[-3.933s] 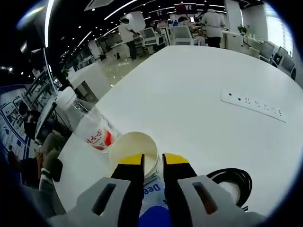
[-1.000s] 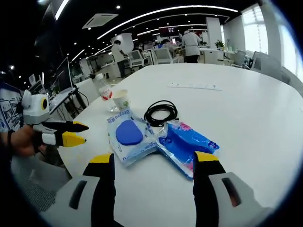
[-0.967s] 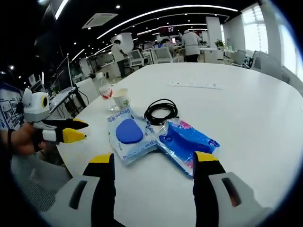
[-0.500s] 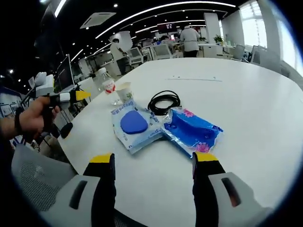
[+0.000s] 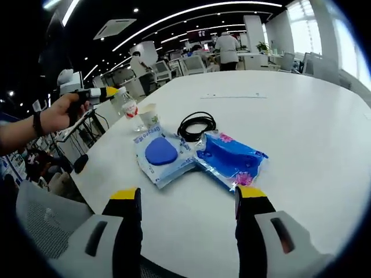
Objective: Arrange the tabletop items into an orderly group along one side of the table until the central work area is clear of visible clutter.
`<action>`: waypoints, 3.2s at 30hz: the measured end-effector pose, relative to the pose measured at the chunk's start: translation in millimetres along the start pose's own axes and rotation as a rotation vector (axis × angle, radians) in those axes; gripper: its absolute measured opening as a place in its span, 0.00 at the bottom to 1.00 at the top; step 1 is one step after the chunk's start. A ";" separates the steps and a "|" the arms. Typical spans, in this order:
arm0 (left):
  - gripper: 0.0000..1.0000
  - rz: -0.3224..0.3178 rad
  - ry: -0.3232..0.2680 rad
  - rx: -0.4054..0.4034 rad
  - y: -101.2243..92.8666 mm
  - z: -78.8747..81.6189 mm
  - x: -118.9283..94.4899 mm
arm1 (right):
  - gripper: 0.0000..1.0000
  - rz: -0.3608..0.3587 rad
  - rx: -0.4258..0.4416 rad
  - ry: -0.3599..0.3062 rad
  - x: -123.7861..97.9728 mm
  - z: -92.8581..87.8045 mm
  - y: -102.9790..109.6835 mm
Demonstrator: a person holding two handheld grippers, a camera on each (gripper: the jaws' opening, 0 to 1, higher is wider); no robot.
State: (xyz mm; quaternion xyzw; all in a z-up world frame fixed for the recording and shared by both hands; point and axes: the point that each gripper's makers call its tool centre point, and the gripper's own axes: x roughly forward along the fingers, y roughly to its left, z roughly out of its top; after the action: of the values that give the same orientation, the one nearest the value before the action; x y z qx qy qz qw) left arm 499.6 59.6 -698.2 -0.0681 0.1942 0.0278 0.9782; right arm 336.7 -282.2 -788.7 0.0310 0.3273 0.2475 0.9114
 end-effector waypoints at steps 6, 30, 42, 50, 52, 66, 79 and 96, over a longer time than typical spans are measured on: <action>0.34 0.011 0.009 0.006 3.4 5.5 15.6 | 0.65 0.010 -0.007 0.012 1.2 -2.2 3.3; 0.00 -0.212 0.055 0.167 3.1 -2.3 34.3 | 0.63 0.023 -0.015 0.047 5.5 -10.7 5.7; 0.15 -0.201 0.020 0.143 2.4 10.0 41.7 | 0.63 0.023 -0.021 0.055 5.4 -12.7 6.9; 0.45 -0.174 0.037 0.108 -1.2 10.4 47.3 | 0.63 0.022 -0.018 0.053 5.1 -12.5 5.8; 0.45 -0.171 0.036 0.109 -2.4 11.0 47.6 | 0.63 0.023 -0.018 0.053 5.0 -12.4 5.8; 0.45 -0.142 0.053 0.124 -5.5 9.1 54.4 | 0.63 0.024 -0.011 0.058 5.0 -14.4 5.3; 0.21 -0.173 0.027 0.143 -11.8 20.3 61.9 | 0.62 0.022 0.013 0.060 5.3 -15.6 2.8; 0.28 -0.432 0.083 0.340 -23.4 25.1 62.2 | 0.61 0.026 0.003 0.066 6.1 -16.3 4.7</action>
State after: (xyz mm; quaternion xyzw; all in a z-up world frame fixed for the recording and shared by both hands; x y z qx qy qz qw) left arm 568.3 41.8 -696.2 0.0560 0.2167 -0.2171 0.9501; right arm 328.7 -277.0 -803.9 0.0287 0.3570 0.2596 0.8969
